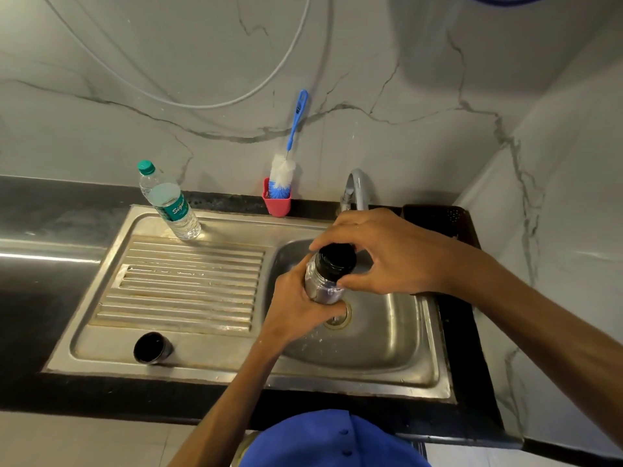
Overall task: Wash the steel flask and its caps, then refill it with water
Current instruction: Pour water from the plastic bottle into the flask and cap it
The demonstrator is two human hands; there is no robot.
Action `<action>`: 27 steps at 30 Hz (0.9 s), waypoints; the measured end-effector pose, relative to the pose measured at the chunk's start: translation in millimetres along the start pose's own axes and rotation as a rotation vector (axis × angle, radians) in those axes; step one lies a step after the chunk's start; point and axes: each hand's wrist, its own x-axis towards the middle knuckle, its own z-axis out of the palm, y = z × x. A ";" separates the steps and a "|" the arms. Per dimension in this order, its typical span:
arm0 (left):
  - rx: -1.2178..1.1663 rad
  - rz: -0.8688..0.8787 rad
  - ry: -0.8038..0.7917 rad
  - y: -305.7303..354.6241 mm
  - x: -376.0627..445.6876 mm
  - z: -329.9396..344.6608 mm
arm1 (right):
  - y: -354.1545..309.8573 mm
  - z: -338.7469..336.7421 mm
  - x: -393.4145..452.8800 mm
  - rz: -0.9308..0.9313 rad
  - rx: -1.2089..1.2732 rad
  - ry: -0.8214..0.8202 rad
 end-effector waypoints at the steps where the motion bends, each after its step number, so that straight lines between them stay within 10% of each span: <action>1: 0.003 0.004 -0.007 -0.3 1.4 0.3 | 1.7 -0.2 1.1 0.003 -0.007 -0.009; 27: 0.030 0.084 -0.035 -17.7 28.7 9.2 | 22.7 4.6 24.3 0.087 -0.209 -0.082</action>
